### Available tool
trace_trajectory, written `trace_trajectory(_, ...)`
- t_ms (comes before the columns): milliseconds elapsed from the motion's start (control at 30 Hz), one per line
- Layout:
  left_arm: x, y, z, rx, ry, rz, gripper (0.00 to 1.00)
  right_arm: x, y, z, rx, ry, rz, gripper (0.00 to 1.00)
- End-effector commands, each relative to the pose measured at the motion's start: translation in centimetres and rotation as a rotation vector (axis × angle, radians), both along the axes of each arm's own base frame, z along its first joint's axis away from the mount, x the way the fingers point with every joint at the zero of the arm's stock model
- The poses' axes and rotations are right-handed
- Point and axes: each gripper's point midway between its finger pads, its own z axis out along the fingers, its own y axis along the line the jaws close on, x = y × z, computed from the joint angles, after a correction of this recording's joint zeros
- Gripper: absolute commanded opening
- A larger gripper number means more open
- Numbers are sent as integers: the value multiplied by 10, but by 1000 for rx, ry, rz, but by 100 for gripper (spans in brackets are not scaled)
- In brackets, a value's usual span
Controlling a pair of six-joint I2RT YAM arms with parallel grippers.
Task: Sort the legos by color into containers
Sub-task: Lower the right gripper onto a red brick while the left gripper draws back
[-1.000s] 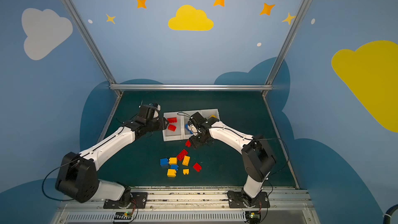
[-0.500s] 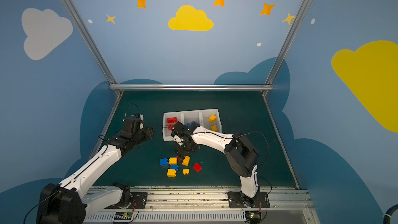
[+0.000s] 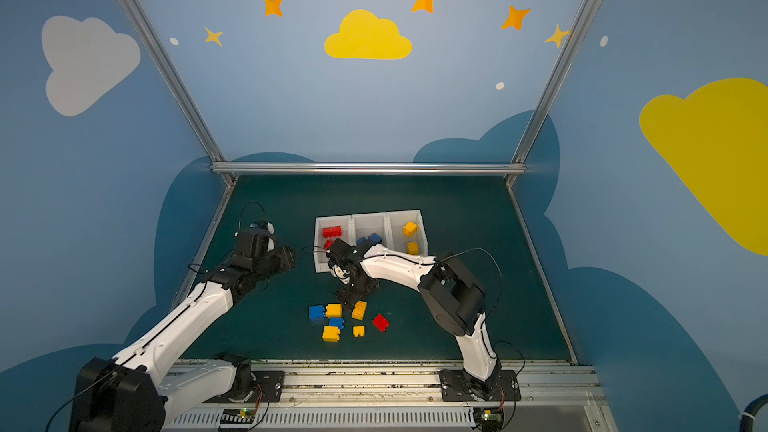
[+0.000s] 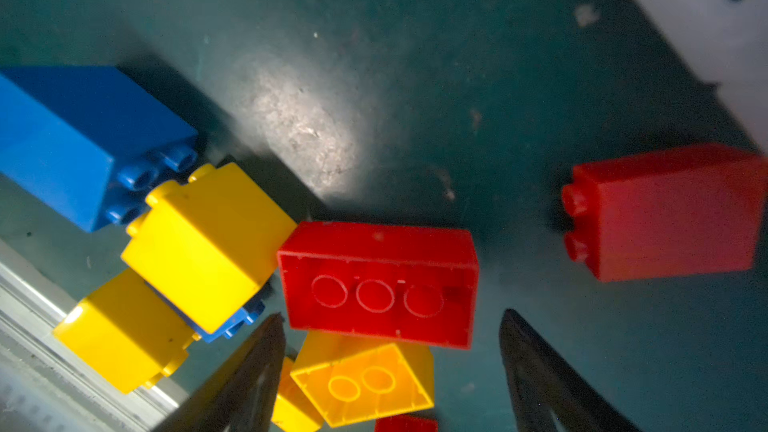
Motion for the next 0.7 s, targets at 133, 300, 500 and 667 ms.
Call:
trace_trajectory(133,-3,3,-1,0,3,13,52,-4,11,-5,-3,15,22,81)
trace_trajectory(300,-4,5,-1,2,4,16,52,-1,12,-9,-15,-1,13,78)
trace_trajectory(500,-6,6,0,3,2,24,52,0,13,-11,-16,-7,7,69)
trace_trajectory(667,-8,7,0,3,0,26,52,0,13,-10,-13,-8,7,63)
